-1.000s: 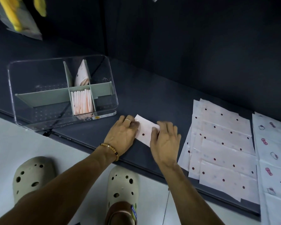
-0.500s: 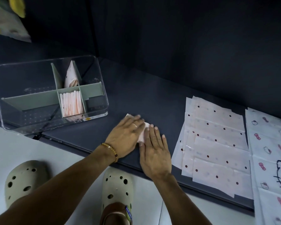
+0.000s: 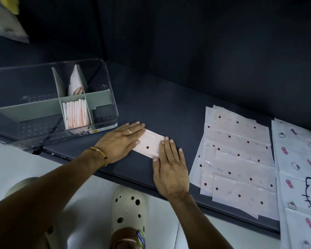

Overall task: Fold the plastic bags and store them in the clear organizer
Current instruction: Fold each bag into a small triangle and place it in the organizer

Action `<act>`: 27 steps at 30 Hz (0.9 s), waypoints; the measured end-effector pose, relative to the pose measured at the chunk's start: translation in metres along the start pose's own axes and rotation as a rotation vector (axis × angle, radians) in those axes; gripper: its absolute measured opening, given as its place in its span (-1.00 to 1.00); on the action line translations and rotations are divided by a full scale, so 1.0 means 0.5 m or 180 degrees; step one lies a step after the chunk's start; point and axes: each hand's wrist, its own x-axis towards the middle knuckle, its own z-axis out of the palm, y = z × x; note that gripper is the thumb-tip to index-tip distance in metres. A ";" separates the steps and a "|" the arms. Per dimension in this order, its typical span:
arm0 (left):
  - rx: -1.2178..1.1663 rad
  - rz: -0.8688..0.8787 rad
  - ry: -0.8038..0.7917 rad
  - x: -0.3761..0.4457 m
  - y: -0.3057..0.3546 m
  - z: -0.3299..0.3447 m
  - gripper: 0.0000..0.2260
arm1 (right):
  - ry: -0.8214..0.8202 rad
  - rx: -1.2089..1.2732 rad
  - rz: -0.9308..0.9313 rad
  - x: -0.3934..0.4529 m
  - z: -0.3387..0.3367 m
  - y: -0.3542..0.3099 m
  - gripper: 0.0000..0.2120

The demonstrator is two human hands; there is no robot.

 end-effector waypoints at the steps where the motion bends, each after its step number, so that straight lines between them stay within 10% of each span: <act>1: -0.0013 -0.0044 0.0025 -0.006 -0.006 -0.003 -0.55 | -0.0035 0.0001 -0.0005 0.000 0.000 0.000 -0.43; 8: -0.0269 -0.0415 0.0481 0.028 0.028 -0.036 -0.51 | 0.0002 -0.0053 0.0017 0.000 -0.005 -0.005 -0.45; 16: 0.0388 -0.0600 -0.0153 0.111 0.098 -0.039 -0.84 | -0.0215 0.0071 0.0002 0.001 -0.001 0.002 -0.41; 27: -0.3034 -0.1336 0.0926 -0.007 0.079 -0.186 -0.88 | 0.0209 0.2733 0.0985 0.085 -0.146 -0.101 -0.72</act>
